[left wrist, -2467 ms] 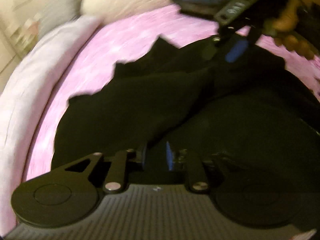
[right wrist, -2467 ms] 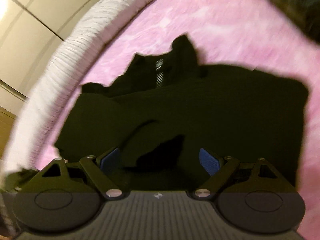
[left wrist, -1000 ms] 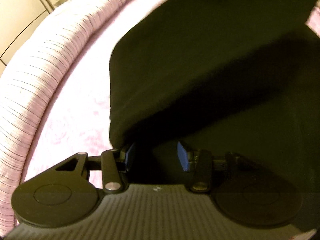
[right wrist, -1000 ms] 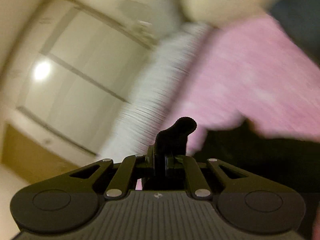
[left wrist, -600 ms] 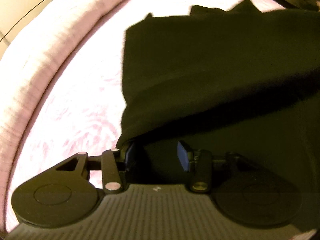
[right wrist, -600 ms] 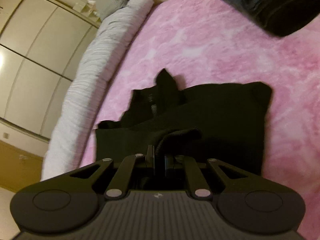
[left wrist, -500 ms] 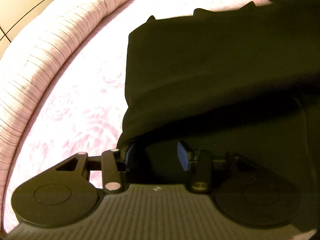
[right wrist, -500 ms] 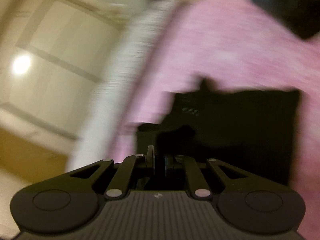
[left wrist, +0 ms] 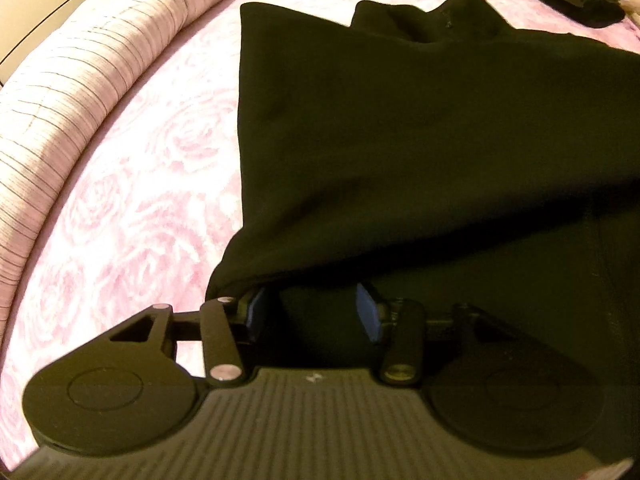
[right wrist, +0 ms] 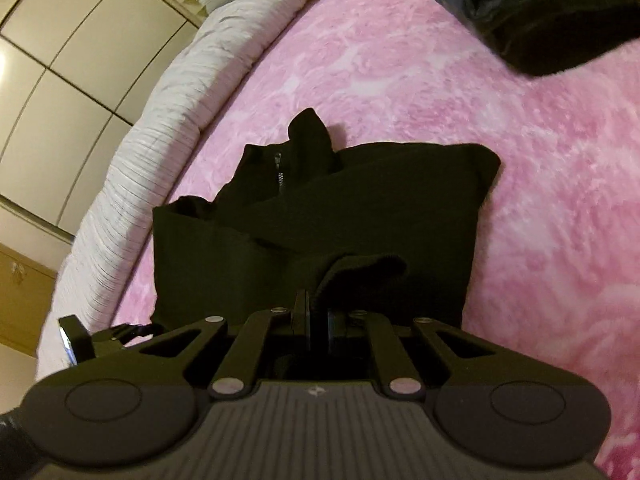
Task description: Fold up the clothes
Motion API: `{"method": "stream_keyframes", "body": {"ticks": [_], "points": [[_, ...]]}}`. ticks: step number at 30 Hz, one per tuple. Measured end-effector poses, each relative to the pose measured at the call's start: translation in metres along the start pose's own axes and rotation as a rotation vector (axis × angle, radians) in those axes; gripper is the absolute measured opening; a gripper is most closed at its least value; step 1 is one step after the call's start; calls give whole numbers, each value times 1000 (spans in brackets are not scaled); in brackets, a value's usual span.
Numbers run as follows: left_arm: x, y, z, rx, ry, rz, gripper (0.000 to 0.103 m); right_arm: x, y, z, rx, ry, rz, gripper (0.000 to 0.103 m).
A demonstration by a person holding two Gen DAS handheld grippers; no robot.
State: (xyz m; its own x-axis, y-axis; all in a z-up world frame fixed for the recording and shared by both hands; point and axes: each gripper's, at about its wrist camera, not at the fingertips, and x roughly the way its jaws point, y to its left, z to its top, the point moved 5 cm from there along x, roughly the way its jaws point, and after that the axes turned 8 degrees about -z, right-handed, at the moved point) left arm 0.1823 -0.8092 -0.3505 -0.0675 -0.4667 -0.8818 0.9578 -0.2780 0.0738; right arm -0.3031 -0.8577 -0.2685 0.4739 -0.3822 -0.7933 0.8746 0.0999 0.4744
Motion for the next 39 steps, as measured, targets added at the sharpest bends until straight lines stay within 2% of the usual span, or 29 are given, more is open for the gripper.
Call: {"method": "stream_keyframes", "body": {"ticks": [4, 7, 9, 13, 18, 21, 24, 26, 29, 31, 34, 38, 39], "points": [[-29, -11, -9, 16, -12, -73, 53, 8, -7, 14, 20, -20, -44, 8], [-53, -19, -19, 18, -30, -118, 53, 12, -8, 19, 20, -22, -63, 8], [-68, -24, -24, 2, -59, -132, 53, 15, -7, 20, 13, -18, -70, 8], [-90, -15, -15, -105, -174, -131, 54, 27, 3, 19, 0, 1, -55, 8], [-79, -4, 28, -160, -271, -143, 57, 32, 37, 27, -79, -10, 32, 8], [-60, 1, 65, -152, -311, -211, 53, 24, 51, 30, -121, -34, 76, 8], [-26, -4, 81, -136, -288, -302, 51, 20, 51, 26, -144, -28, 70, 9], [4, 12, 92, -116, -246, -286, 51, 22, 44, 23, -127, -14, 53, 9], [46, 40, 98, -121, -188, -134, 47, 26, 35, 24, -78, -6, 43, 9], [51, 47, 101, -133, -189, -120, 47, 31, 39, 26, -66, -9, 71, 9], [57, 57, 106, -151, -190, -99, 55, 36, 58, 31, -115, -22, 137, 9], [65, 71, 113, -174, -192, -72, 49, 47, 66, 28, -188, -6, 139, 9], [49, 72, 115, -159, -217, -60, 49, 50, 62, 28, -175, 5, 127, 9]]}}
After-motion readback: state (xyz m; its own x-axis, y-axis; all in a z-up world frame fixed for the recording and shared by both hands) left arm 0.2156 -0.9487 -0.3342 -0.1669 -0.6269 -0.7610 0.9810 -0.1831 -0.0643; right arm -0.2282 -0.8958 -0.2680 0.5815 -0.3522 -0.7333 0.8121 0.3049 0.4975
